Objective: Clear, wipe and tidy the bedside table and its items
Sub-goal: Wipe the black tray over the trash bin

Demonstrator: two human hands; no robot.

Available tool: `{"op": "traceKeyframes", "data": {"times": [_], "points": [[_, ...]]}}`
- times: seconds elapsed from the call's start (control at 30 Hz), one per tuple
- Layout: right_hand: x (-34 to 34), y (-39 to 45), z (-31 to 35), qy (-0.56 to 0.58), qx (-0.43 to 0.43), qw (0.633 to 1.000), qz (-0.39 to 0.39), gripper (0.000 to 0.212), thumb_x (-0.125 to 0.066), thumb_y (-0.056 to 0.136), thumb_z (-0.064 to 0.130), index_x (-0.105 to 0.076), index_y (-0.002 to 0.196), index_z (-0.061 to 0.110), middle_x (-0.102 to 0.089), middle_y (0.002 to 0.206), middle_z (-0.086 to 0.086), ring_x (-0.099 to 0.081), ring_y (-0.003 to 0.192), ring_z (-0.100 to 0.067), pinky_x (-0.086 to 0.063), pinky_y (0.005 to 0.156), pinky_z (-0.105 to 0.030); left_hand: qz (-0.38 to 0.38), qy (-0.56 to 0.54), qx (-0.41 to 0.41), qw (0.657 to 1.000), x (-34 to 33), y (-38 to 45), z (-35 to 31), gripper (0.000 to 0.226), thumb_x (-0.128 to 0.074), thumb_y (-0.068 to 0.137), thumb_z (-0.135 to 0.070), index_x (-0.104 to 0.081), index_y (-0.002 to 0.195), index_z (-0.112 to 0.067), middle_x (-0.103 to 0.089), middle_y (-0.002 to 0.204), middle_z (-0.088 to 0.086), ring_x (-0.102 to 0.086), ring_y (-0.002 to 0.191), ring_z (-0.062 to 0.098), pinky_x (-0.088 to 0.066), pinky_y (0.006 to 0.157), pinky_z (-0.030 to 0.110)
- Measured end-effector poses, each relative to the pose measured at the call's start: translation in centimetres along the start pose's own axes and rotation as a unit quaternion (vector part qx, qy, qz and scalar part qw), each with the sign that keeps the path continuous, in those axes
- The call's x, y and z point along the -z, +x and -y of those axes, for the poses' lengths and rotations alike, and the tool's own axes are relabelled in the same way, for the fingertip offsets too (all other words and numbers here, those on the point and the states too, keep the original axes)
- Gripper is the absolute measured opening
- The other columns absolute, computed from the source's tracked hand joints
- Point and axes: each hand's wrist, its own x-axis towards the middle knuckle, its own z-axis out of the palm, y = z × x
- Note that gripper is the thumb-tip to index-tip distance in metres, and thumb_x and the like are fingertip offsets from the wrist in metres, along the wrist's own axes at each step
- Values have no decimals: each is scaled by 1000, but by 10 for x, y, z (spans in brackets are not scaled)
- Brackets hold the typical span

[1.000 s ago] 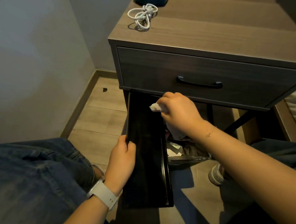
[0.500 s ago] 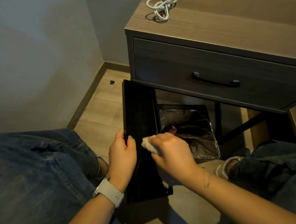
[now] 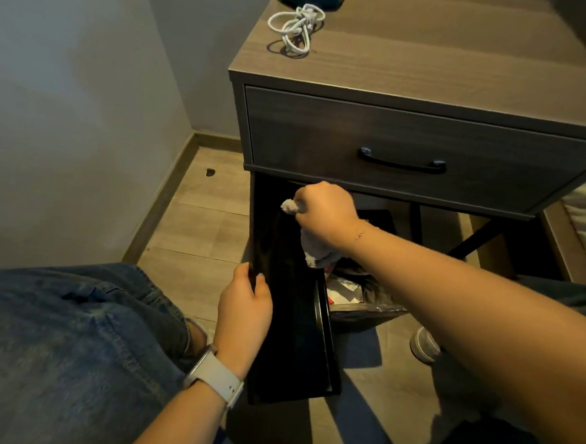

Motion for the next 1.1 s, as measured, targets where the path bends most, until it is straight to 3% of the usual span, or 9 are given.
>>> {"op": "traceKeyframes", "data": {"times": [0.1,0.27,0.4,0.57,0.73,0.8,0.87,0.97,1.1], "points": [[-21,-1,5,-39,-9,999,-22,6,-53,87,11,-56,92,9,-57,86,-11,-59,92,-34,-33,60,-33,-13,36,-33,999,1,-2,4,23,-45,98,-19,-54,117,-10,-64,81,4,-61,75,23,-49,64,37],[-29,-17,14,35,-71,995,-63,15,-54,88,16,-55,99,5,-64,94,-13,-60,90,-32,-33,59,-31,-47,38,-53,997,-3,-5,6,20,-47,98,-18,-56,114,-12,-62,75,2,-60,69,20,-43,57,32],[-42,-70,25,91,-46,994,-36,24,-56,86,21,-58,106,8,-64,96,-12,-59,92,-31,-39,61,-33,-81,34,-45,995,-4,-1,8,24,-48,97,-18,-54,118,-7,-59,71,4,-57,65,25,-34,50,29],[-52,-146,31,118,3,992,42,25,-58,84,24,-57,107,14,-63,103,-7,-57,100,-26,-48,77,-38,-98,19,-26,995,-2,-2,6,18,-48,97,-19,-55,112,-12,-60,74,4,-60,73,30,-41,59,33],[-36,-164,26,77,66,991,88,24,-57,84,25,-58,106,15,-63,98,-5,-57,95,-25,-48,73,-38,-130,-53,18,990,3,3,7,9,-46,98,-17,-53,103,-13,-56,75,-5,-53,64,7,-39,53,19],[-26,-158,20,70,66,992,88,24,-58,84,28,-61,106,19,-66,98,-3,-60,94,-23,-47,71,-34,-129,-88,33,987,1,1,8,13,-46,98,-18,-54,103,-9,-59,77,1,-55,65,12,-44,57,24],[-16,-151,9,157,23,985,62,21,-64,81,29,-66,102,26,-69,94,4,-62,89,-14,-45,69,-29,-126,-141,70,979,-4,2,10,17,-47,98,-18,-55,104,-5,-63,87,11,-60,76,23,-46,66,34],[-3,-144,-16,316,-70,945,-40,20,-72,76,22,-69,95,27,-69,89,10,-63,85,-5,-48,74,-26,-126,-214,157,956,-9,-1,13,18,-49,97,-20,-52,104,-3,-61,102,20,-60,94,33,-48,77,39],[8,-139,-48,413,-173,882,-144,22,-73,78,18,-66,99,22,-65,92,11,-60,86,1,-47,73,-20,-97,-417,200,881,-13,-16,3,31,-51,94,-5,-45,125,-4,-63,114,14,-64,103,29,-53,90,44]]}}
